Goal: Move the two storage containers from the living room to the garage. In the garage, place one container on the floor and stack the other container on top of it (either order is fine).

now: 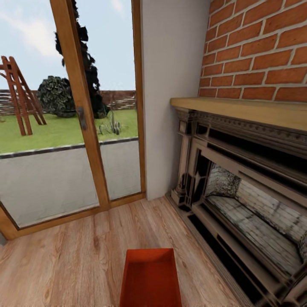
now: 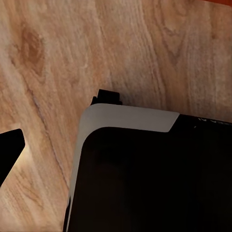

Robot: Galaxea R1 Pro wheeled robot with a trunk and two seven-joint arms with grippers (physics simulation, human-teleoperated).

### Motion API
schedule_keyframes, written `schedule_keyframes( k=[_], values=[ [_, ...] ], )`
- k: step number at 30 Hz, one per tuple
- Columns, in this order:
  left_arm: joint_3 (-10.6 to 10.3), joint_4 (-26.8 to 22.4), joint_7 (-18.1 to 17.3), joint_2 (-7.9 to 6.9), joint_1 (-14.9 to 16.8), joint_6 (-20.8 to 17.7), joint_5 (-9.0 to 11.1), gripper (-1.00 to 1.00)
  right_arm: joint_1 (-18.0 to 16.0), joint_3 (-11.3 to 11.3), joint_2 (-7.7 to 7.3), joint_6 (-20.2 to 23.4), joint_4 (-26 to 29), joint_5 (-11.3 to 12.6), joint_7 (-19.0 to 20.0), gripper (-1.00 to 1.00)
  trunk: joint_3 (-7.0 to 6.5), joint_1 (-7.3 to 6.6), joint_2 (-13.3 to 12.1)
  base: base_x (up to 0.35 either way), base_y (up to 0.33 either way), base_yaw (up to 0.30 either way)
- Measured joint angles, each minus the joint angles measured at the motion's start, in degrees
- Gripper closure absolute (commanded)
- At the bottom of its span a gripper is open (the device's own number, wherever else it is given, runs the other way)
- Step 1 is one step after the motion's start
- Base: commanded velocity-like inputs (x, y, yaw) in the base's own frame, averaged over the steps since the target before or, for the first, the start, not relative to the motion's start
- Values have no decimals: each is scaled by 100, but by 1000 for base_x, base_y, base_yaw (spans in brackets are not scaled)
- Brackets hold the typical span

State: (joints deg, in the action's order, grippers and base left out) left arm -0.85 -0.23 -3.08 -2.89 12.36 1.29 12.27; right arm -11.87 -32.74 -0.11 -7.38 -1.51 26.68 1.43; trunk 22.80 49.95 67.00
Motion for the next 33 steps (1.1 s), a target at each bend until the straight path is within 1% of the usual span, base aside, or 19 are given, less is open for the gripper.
schedule_keyframes(
  k=[8,15,33],
  values=[
    [0,-1,0,0,-1,-1,0,-100,-1,-1,0,1,0,0,0,-100,68,0,0,0,0,0],
    [0,-1,0,0,-1,-1,0,-100,1,0,0,2,0,0,0,-100,127,0,0,0,88,0],
    [0,-1,0,0,-1,0,0,-100,1,0,0,2,0,0,0,-100,273,0,0,0,1,0]
  ],
)
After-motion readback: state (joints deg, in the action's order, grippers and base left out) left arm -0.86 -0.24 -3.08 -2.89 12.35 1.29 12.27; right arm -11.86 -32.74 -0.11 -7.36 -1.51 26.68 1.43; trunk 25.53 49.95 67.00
